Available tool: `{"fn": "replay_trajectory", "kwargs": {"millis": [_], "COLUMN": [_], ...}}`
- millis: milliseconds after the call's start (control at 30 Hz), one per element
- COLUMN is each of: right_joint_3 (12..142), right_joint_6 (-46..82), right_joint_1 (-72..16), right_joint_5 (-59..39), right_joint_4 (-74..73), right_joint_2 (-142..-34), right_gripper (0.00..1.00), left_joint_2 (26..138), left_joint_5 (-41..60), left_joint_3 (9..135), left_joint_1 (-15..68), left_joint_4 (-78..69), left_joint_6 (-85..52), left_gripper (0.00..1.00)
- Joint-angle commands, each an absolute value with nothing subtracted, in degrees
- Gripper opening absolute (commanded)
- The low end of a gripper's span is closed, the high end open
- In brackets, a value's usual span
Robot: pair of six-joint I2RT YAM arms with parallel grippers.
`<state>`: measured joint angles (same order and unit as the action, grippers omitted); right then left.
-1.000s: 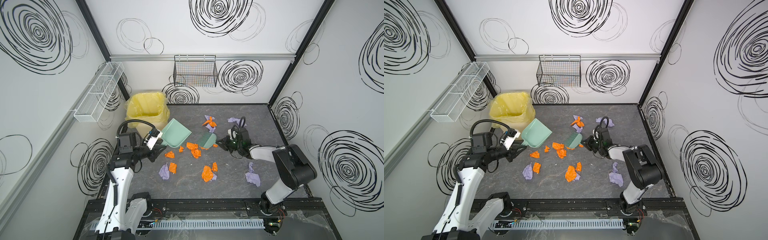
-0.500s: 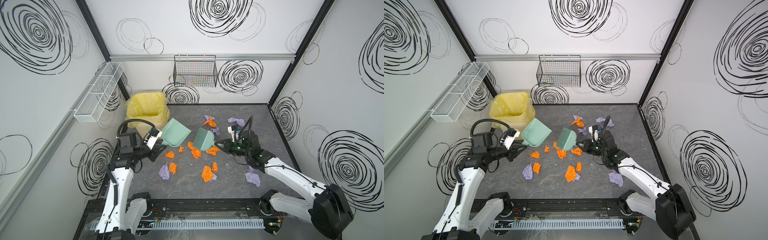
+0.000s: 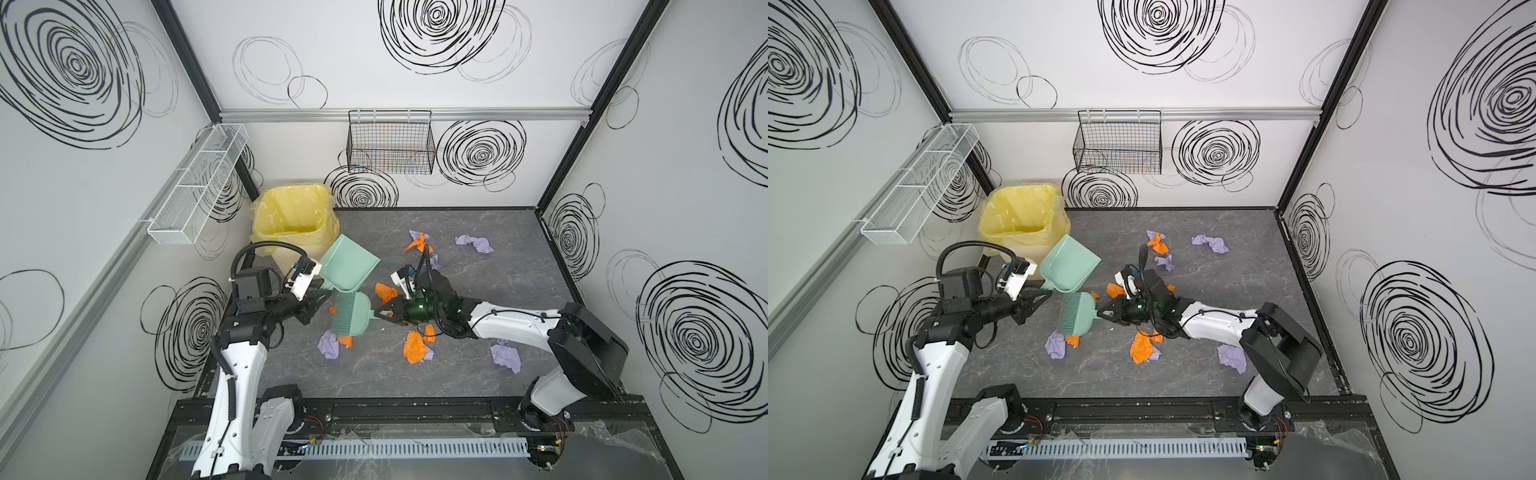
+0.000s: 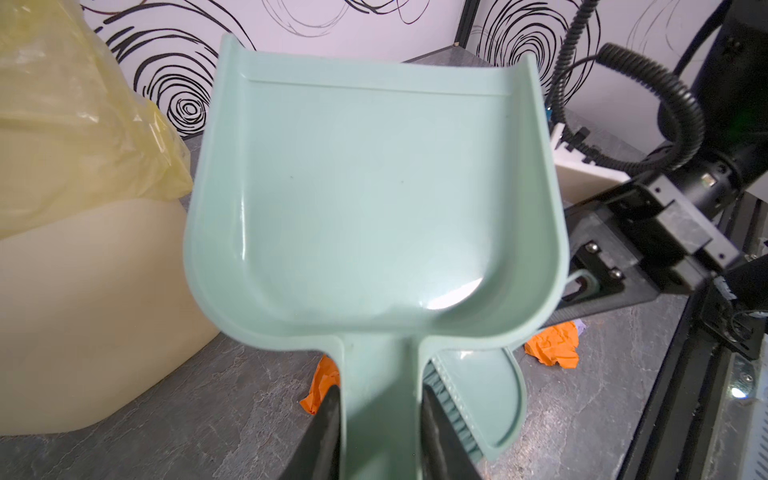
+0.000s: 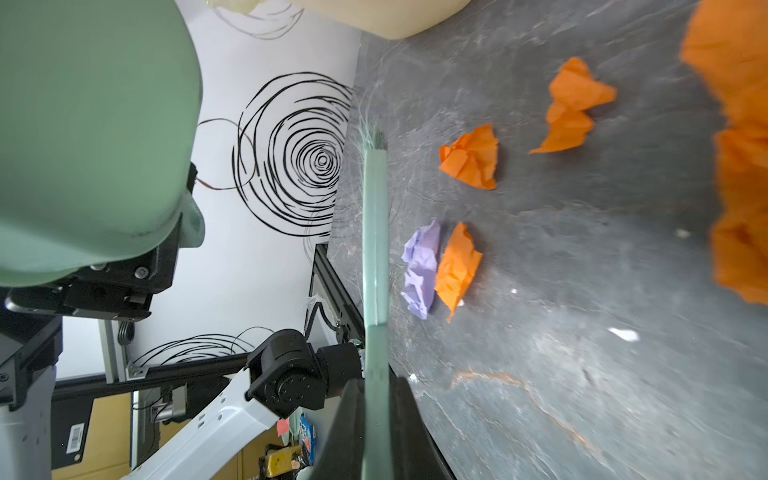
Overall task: Sweep away the paper scraps from the table
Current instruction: 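Sweep the brush with the right gripper across the orange scraps away from the bin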
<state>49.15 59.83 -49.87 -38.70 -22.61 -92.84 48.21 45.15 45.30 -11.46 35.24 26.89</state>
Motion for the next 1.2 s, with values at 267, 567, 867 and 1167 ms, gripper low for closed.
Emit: {"fn": "replay_trajectory", "kwargs": {"millis": [267, 567, 867, 1167], "right_joint_3": [54.26, 54.40, 51.49, 49.20], "right_joint_6": [62.05, 55.01, 47.80, 37.63], "right_joint_1": [-51.76, -47.90, -37.82, -27.21], "right_joint_5": [-47.95, -49.54, -47.84, -43.63], "right_joint_4": [-31.68, -21.76, -11.04, 3.48], "right_joint_2": [-105.41, -107.19, -103.21, -94.33], "right_gripper": [0.00, 0.00, 0.00, 0.00], "left_joint_2": [48.73, 48.87, 49.21, 49.09], "left_joint_5": [47.73, 48.09, 48.47, 48.83], "left_joint_3": [44.74, 44.56, 44.47, 44.38], "left_joint_1": [-12.26, -12.39, -12.39, -12.39], "left_joint_4": [33.04, 33.22, 33.35, 33.67], "left_joint_6": [27.07, 27.50, 27.93, 28.28], "left_gripper": [0.00, 0.00, 0.00, 0.00]}}
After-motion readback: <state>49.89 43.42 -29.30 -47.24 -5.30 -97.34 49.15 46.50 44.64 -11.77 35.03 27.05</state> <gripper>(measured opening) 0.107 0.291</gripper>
